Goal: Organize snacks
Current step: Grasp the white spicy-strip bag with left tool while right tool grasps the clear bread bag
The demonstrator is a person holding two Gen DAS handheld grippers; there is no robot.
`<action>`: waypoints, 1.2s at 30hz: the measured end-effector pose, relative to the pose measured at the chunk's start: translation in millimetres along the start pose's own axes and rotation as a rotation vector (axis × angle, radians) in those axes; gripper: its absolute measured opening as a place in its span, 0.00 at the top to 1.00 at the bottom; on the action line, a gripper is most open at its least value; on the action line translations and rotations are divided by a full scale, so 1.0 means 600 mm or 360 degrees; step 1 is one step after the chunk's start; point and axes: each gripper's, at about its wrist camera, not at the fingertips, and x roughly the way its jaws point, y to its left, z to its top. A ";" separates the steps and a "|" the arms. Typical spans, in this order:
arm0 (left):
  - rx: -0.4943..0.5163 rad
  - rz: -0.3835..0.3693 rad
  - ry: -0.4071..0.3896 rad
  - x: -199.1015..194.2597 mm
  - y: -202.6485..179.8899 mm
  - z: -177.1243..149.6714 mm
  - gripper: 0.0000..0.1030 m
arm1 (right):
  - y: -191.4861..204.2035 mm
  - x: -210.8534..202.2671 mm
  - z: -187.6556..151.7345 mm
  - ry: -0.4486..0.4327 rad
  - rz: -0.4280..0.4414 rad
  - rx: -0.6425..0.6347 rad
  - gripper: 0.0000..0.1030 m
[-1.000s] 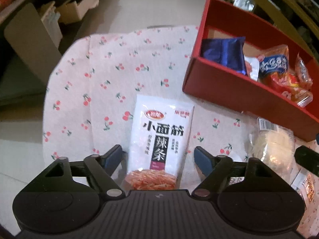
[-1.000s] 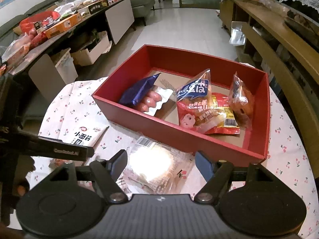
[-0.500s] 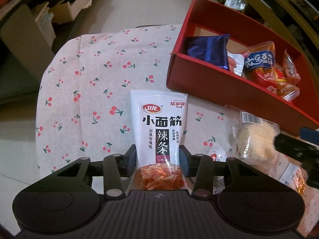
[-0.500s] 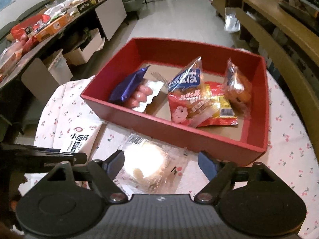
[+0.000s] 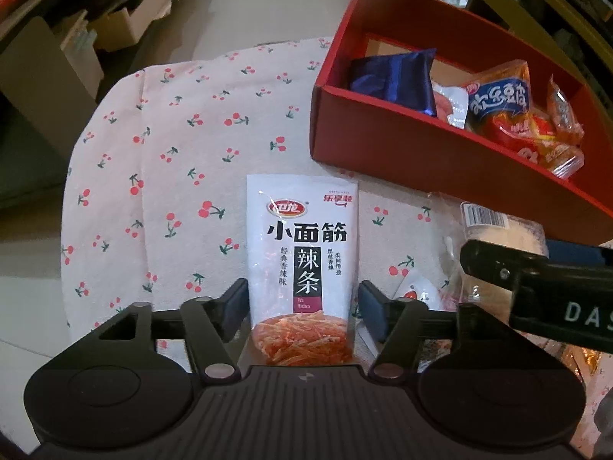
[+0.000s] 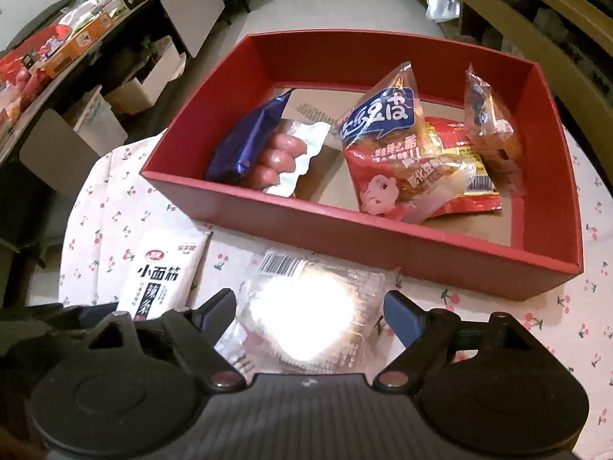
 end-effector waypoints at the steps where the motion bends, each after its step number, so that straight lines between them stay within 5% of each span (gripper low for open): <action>1: 0.0010 0.0008 -0.0002 0.001 -0.002 -0.001 0.30 | 0.000 0.006 -0.001 0.0005 -0.0020 -0.0016 0.13; 10: -0.0018 -0.0022 -0.0013 -0.011 0.004 -0.002 0.49 | -0.003 -0.007 -0.009 -0.0027 -0.0015 -0.0153 0.28; 36: 0.0057 -0.0030 -0.0056 -0.036 -0.034 -0.039 0.50 | -0.024 -0.096 -0.055 -0.0133 0.0048 -0.0212 0.34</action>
